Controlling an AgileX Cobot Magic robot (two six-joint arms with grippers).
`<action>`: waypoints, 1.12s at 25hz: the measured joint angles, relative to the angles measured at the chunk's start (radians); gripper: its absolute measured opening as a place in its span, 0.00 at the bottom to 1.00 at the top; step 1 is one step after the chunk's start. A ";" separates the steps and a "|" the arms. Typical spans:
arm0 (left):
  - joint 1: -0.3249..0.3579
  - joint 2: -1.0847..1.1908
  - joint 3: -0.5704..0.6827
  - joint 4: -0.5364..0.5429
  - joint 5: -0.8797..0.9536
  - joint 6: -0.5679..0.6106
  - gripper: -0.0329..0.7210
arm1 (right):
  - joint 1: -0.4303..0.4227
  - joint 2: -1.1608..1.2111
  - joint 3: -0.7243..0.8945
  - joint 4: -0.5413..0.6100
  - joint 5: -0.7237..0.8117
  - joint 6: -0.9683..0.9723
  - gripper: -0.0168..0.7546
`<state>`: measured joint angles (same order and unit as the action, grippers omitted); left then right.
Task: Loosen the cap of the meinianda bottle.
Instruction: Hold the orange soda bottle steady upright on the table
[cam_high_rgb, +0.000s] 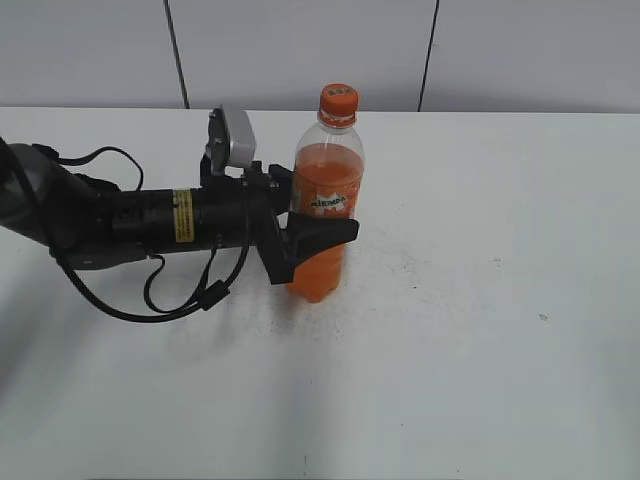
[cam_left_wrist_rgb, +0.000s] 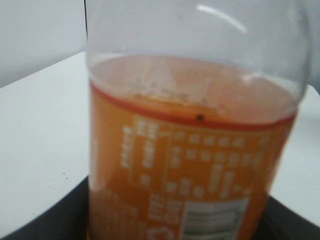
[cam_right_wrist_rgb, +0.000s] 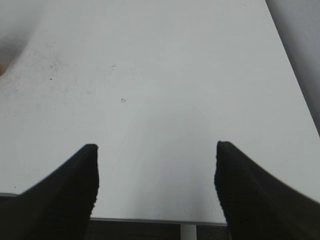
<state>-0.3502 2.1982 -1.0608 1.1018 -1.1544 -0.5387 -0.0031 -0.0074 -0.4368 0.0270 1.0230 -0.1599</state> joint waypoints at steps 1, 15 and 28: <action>0.000 0.000 0.005 -0.005 0.000 0.008 0.61 | 0.000 0.000 0.000 0.000 0.000 0.000 0.73; 0.039 0.019 0.011 -0.017 -0.039 0.023 0.61 | 0.000 0.000 0.000 0.000 0.000 0.000 0.73; 0.092 0.019 0.011 0.002 -0.050 0.020 0.61 | 0.000 0.000 0.000 0.000 0.000 0.000 0.73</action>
<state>-0.2586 2.2168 -1.0499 1.1037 -1.2039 -0.5191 -0.0031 -0.0074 -0.4368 0.0270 1.0230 -0.1599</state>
